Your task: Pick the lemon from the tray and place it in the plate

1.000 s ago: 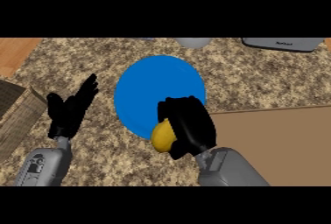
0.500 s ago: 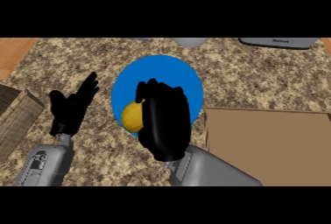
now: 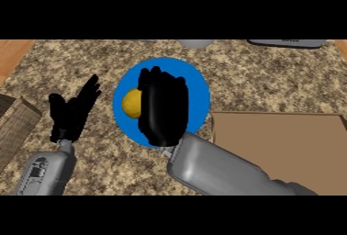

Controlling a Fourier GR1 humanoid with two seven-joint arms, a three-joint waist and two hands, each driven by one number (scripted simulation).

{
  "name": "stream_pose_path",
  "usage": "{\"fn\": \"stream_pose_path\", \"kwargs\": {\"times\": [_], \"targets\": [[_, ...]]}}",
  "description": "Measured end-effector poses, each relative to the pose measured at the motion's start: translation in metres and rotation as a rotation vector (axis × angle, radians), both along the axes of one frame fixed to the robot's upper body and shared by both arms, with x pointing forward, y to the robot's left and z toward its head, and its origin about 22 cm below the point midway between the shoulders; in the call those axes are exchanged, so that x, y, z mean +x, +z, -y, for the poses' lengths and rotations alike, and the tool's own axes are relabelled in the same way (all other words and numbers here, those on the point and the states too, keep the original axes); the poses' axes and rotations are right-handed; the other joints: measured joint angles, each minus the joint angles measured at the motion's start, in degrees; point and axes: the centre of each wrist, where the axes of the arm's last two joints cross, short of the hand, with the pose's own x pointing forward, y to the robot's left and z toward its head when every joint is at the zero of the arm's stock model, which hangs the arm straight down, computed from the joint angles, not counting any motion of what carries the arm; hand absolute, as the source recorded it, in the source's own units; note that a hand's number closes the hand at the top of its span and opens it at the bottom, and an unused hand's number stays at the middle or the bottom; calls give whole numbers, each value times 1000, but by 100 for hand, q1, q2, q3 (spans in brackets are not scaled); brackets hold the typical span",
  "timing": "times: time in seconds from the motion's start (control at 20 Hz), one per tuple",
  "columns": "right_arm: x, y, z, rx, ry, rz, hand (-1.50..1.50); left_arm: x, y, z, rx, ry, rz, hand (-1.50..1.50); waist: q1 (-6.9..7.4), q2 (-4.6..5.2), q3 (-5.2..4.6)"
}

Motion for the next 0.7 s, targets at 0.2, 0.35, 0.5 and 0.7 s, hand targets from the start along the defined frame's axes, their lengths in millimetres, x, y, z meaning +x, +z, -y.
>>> {"fn": "stream_pose_path", "kwargs": {"times": [0.2,0.35,0.5,0.7], "targets": [[17,-14,1,-6,-32,-22,150,1,-1,-4,3,20,1,0,-91,15,4],[27,-25,1,-22,-51,-65,150,-2,-5,-11,2,29,0,0,-147,12,5],[37,-36,4,-15,-60,-152,150,-2,-5,-9,1,38,5,0,-193,12,7],[44,-53,16,98,-68,-286,-150,-5,-7,-9,-2,37,5,0,-200,24,12]]}}
